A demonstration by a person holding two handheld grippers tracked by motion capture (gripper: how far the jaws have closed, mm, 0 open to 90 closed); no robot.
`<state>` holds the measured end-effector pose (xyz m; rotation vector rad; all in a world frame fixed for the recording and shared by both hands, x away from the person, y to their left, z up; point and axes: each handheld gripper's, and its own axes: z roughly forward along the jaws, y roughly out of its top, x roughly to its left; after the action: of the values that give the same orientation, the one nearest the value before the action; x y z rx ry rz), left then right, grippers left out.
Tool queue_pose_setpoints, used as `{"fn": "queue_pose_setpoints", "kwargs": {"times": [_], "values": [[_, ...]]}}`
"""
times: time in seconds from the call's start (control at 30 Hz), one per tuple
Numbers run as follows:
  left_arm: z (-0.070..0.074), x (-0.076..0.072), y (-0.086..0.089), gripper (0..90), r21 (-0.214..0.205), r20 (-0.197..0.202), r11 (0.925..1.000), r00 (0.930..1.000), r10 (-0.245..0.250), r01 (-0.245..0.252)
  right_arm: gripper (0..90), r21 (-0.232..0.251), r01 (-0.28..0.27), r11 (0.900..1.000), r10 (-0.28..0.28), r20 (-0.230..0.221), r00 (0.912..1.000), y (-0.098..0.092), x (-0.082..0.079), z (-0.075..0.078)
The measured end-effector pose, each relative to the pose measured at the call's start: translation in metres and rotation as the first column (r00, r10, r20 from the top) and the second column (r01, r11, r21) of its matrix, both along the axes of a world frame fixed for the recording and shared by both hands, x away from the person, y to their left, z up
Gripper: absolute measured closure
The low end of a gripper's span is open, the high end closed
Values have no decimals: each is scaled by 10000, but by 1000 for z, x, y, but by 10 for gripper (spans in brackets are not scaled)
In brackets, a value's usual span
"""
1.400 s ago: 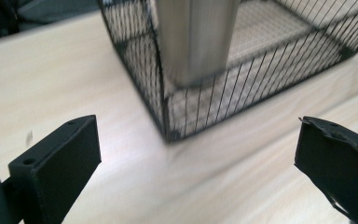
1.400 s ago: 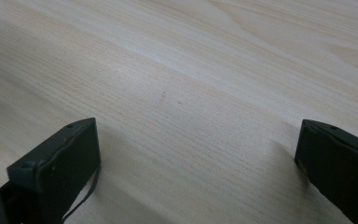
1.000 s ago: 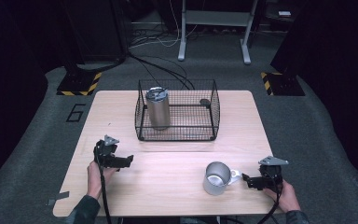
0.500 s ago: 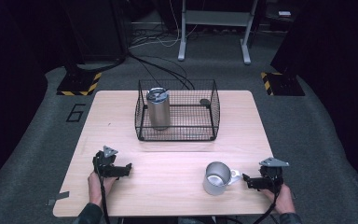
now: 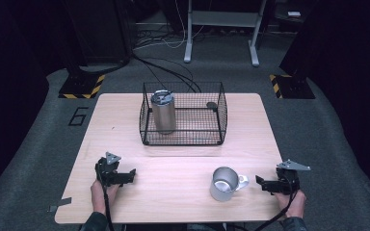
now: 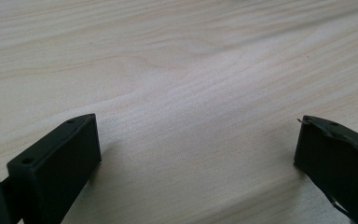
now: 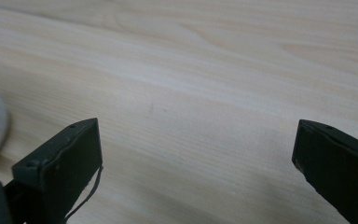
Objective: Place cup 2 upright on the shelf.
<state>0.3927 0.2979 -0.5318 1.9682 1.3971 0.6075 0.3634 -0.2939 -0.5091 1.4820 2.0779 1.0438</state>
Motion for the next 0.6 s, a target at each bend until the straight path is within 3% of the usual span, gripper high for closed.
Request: {"fn": "queue_pose_setpoints", "kwargs": {"times": [0.3,0.6], "values": [[0,0,0,0,10,-5,10000,10000,-6,6,6,516,-616,9968,594,435,9973,10,-9,48],[0,0,0,2,-23,-34,10000,10000,-23,23,0,639,-1545,9859,1481,944,9845,39,-20,89]]}}
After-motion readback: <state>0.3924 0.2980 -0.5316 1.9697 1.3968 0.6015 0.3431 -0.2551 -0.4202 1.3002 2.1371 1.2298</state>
